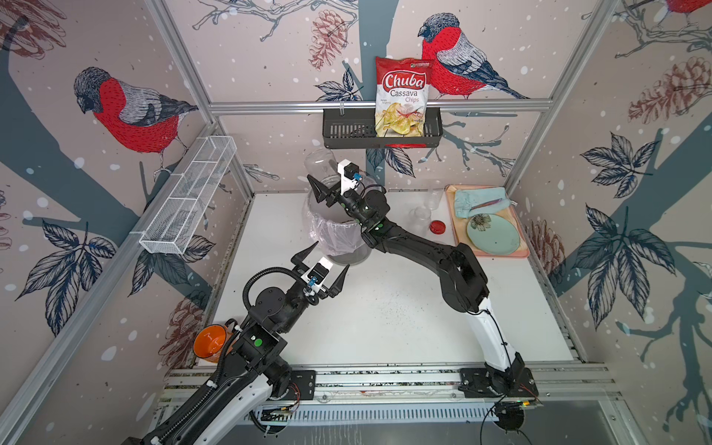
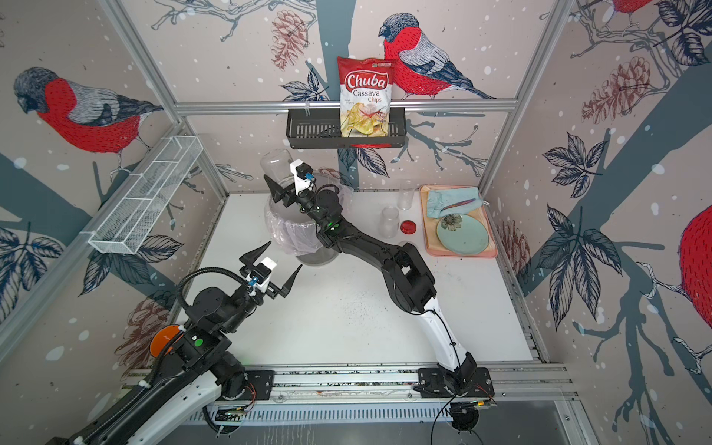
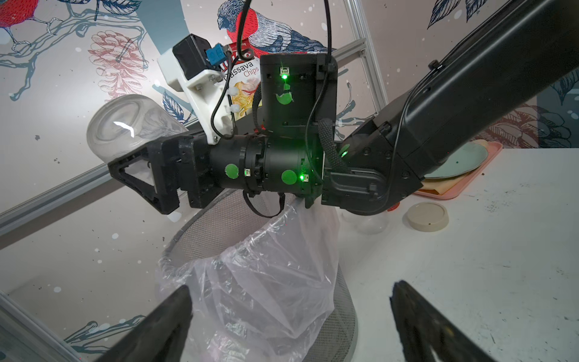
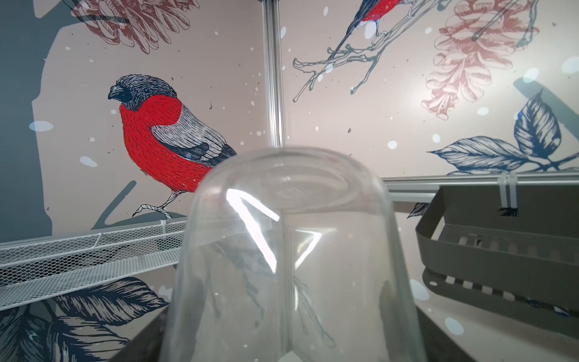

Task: Empty moldy mung beans from jars
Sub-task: Pour the moldy mung beans from the jar into the trash bin.

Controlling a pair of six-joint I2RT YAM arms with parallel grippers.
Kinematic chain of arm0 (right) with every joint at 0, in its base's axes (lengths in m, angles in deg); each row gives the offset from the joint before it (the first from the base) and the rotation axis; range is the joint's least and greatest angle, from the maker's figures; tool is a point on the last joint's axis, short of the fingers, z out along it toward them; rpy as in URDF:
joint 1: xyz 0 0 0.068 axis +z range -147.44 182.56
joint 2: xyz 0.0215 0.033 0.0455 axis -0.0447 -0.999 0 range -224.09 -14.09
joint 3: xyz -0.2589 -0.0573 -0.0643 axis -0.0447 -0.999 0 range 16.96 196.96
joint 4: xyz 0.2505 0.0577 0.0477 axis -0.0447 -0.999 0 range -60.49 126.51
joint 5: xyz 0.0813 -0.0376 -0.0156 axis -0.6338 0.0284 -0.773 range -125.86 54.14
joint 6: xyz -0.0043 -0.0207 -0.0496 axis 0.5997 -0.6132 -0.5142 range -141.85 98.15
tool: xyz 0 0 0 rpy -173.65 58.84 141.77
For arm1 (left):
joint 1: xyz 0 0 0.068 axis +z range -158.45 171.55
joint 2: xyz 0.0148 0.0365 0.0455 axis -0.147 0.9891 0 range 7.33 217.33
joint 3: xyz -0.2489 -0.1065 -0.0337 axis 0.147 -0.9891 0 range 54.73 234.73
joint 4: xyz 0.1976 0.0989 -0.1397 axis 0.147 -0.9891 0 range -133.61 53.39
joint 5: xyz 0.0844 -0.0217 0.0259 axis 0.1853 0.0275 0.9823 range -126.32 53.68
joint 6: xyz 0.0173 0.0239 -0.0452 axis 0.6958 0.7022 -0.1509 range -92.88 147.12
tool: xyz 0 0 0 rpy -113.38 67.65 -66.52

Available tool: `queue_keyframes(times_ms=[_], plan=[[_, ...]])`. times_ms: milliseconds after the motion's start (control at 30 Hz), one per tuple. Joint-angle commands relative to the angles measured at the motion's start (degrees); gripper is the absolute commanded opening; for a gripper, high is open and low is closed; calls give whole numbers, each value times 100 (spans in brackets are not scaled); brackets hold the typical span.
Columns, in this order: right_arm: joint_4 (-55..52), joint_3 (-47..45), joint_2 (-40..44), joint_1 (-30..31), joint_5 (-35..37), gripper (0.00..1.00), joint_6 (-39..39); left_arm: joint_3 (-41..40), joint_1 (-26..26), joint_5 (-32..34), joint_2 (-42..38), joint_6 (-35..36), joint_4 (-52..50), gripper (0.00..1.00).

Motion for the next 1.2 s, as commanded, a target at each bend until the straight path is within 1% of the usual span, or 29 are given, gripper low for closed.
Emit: queue_keyframes(times_ms=[0, 167, 300, 367, 433, 500, 700, 800, 900, 1000, 1033, 1100, 1167], plan=[[1156, -109, 27, 74, 323, 19, -506, -12, -5, 91, 8, -21, 221, 96], [2421, -390, -288, 54, 919, 19, -658, 7, -5, 34, 131, -79, 258, 96], [3273, -352, -485, 76, 1144, 20, -986, -10, -13, -41, 168, -144, 218, 96], [3491, -264, -567, 38, 1327, 20, -921, -11, -27, -19, 167, -144, 205, 96], [3372, -3, -733, -46, 1349, 19, -778, 5, -23, 7, 192, -135, 187, 96], [3366, 96, -822, -60, 1326, 19, -803, 6, -24, 5, 205, -139, 195, 96], [3963, -7, -850, -52, 1403, 17, -1053, -34, -31, -44, 246, -204, 271, 96], [3826, 46, -861, -78, 1374, 16, -1031, -26, -31, -35, 256, -196, 275, 96], [4223, -216, -762, -20, 1241, 16, -1098, -30, -31, -33, 247, -197, 268, 96], [3778, 73, -858, -54, 1324, 14, -1112, -59, -31, -32, 221, -205, 284, 96], [3781, 113, -873, -78, 1297, 14, -1095, -57, -31, -54, 221, -218, 276, 96], [4213, -109, -756, -18, 1186, 15, -1342, -29, -31, -68, 212, -234, 228, 96], [4059, -15, -745, 3, 1143, 14, -1373, -57, -35, -57, 187, -232, 237, 96]])
